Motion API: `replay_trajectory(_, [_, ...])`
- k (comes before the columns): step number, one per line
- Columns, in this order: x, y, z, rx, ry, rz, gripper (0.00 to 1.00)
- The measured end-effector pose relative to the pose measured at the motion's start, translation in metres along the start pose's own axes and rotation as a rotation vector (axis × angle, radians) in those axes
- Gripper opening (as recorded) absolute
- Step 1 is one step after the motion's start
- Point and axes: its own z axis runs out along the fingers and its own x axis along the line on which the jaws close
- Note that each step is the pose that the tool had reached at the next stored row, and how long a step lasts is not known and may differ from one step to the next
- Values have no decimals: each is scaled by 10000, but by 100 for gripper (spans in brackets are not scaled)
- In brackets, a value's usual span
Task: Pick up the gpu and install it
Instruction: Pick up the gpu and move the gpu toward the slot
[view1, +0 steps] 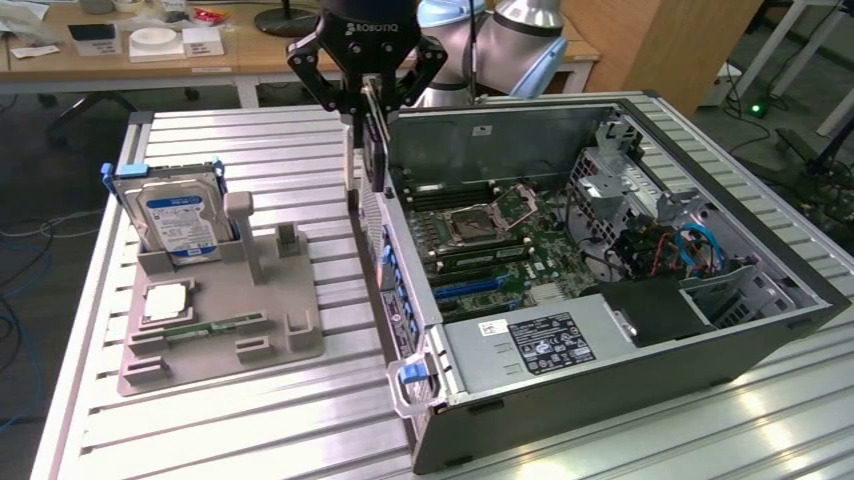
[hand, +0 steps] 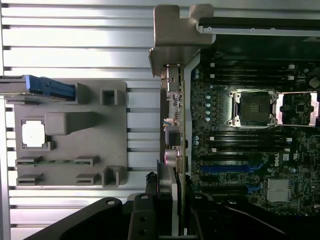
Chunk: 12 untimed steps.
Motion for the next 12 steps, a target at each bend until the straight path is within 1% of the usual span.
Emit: replay_trajectory(12, [-103,1,1,0,0,1,28])
